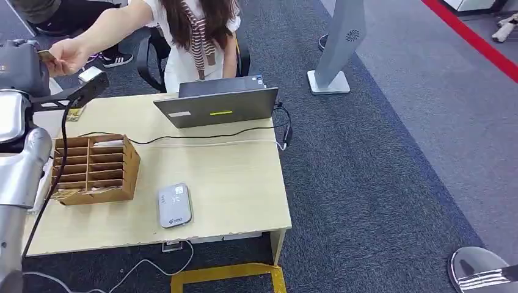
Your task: Pass the card to the sensor for recognition and then transmit it.
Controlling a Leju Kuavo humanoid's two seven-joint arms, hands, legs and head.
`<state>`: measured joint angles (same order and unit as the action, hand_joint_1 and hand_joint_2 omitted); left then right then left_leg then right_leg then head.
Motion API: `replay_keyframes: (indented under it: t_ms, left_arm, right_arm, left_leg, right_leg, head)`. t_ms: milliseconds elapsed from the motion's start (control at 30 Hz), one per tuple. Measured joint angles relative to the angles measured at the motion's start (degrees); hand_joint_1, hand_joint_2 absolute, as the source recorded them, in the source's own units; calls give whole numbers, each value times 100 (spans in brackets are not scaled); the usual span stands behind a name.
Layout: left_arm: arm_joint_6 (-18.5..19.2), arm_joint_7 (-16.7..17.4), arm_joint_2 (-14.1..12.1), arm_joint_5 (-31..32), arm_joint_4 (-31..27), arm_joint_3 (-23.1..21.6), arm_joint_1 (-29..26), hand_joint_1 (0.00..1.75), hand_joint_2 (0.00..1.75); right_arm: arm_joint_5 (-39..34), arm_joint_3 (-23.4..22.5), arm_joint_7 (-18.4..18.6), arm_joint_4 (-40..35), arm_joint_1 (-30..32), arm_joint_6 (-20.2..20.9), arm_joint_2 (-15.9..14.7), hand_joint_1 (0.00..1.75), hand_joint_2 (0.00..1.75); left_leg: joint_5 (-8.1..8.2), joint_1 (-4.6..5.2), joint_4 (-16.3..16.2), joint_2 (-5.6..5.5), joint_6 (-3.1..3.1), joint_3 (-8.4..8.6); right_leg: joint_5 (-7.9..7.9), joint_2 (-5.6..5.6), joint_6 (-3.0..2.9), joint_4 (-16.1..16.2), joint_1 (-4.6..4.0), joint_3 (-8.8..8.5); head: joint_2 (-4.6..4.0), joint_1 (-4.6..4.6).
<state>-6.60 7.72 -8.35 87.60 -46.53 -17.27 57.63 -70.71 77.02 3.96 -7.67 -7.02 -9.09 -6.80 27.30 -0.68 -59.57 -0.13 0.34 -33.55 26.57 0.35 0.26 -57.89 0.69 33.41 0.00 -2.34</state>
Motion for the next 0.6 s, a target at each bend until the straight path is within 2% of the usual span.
replay_keyframes:
  t_ms: [200,367,600]
  left_arm:
    - [-79,44,94,11,31,0,21,0,175]
    - [-297,-107,144,-33,-44,0,-12,0,175]
    - [-479,-499,166,-503,-826,11,-553,0,175]
  right_arm:
    - [-2,15,9,0,-5,-9,0,0,0]
    - [-7,52,39,0,-5,-35,0,0,0]
    - [-87,70,48,0,-6,-85,0,0,0]
  left_leg:
    - [0,1,0,-1,0,-1]
    - [0,1,0,0,0,-1]
    - [1,0,1,0,0,-1]
  right_leg:
    - [0,-1,0,0,0,0]
    - [0,0,0,0,0,0]
    - [1,0,0,0,0,0]
  head:
    - [0,0]
    - [0,-2]
    - [0,-2]
